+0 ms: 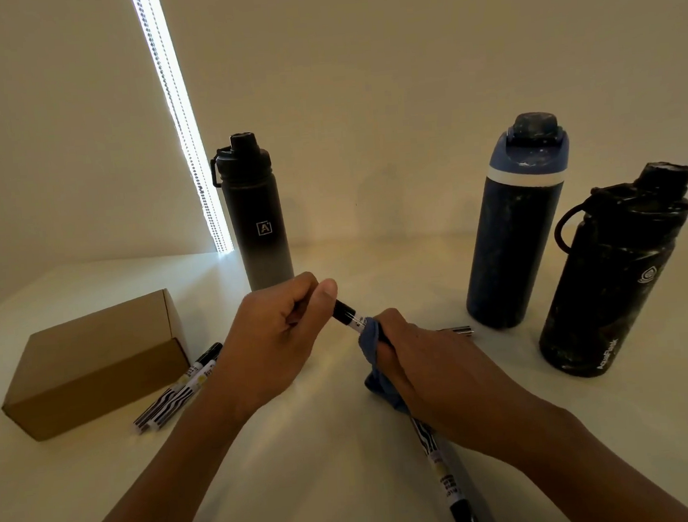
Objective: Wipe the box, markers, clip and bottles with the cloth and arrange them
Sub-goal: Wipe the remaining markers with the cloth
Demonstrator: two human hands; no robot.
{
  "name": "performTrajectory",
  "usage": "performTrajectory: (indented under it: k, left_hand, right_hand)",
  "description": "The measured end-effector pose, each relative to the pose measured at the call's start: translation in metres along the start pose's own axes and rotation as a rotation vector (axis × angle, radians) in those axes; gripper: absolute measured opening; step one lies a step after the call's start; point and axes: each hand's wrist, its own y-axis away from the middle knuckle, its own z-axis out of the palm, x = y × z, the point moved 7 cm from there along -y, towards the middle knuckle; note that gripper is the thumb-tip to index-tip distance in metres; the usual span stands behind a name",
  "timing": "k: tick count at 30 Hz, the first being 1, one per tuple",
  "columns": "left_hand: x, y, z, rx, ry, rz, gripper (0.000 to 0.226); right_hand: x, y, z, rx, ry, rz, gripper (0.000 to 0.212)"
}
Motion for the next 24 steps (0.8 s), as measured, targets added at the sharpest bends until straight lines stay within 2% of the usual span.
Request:
performTrajectory:
  k: [6, 11, 17, 20, 24]
  left_hand:
    - [0.006, 0.001, 0.009, -0.136, -0.014, 0.075, 0.04]
    - [0.007, 0.002, 0.007, -0.184, -0.015, 0.145, 0.029]
    - [0.003, 0.0, -0.01, -0.119, -0.014, 0.156, 0.023]
    - [0.004, 0.0, -0.014, -0.097, -0.023, 0.16, 0.021]
    - [0.0, -0.003, -0.028, -0.037, -0.017, 0.143, 0.014]
  right_hand:
    - [0.01, 0.003, 0.003, -0.03, -0.081, 0.033, 0.025]
    - [0.013, 0.006, 0.007, -0.087, -0.392, 0.089, 0.03]
    - [0.015, 0.005, 0.008, -0.262, -0.809, 0.131, 0.048]
    - [0.015, 0.005, 0.008, -0.282, -0.819, 0.086, 0.037]
    - [0.023, 0.007, 0.003, -0.255, -0.681, 0.075, 0.03]
